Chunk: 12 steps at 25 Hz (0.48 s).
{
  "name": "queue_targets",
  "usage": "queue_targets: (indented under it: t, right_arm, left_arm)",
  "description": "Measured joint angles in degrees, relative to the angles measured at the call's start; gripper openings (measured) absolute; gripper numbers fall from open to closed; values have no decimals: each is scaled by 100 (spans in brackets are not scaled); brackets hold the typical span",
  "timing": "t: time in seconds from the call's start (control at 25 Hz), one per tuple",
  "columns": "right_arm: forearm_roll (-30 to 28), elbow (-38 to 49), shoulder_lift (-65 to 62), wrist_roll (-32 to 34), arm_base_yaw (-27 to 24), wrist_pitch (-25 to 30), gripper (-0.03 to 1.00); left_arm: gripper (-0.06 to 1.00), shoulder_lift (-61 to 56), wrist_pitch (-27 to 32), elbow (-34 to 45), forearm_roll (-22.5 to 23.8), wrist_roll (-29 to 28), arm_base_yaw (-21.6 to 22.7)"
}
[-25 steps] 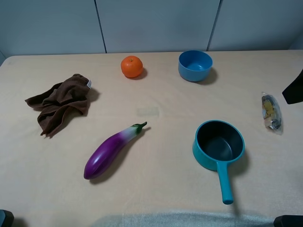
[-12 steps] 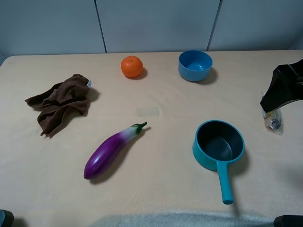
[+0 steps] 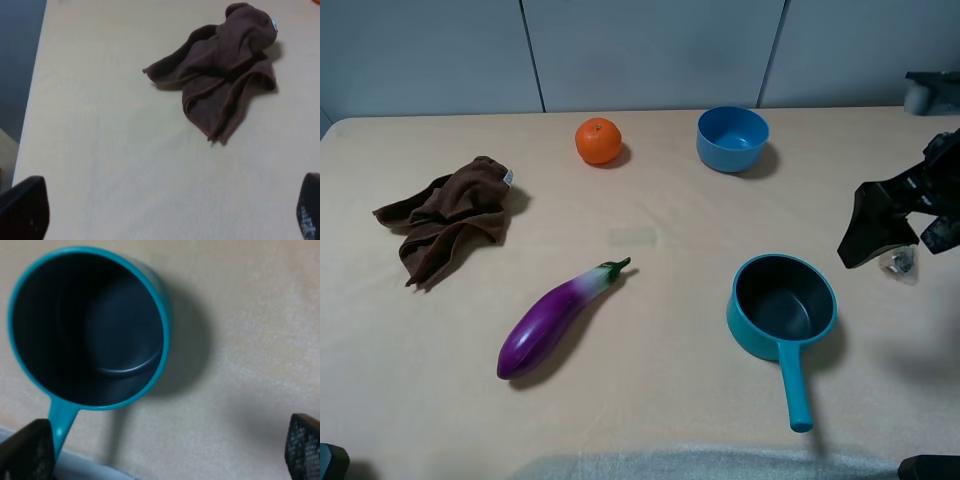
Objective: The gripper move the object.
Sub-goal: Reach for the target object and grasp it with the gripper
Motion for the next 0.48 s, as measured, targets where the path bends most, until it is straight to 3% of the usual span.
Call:
queue_targets:
  t: [0.48]
  right_arm:
    - [63, 436, 601, 0, 0, -829, 69]
  left_arm:
    - [99, 0, 0, 0, 0, 0, 0]
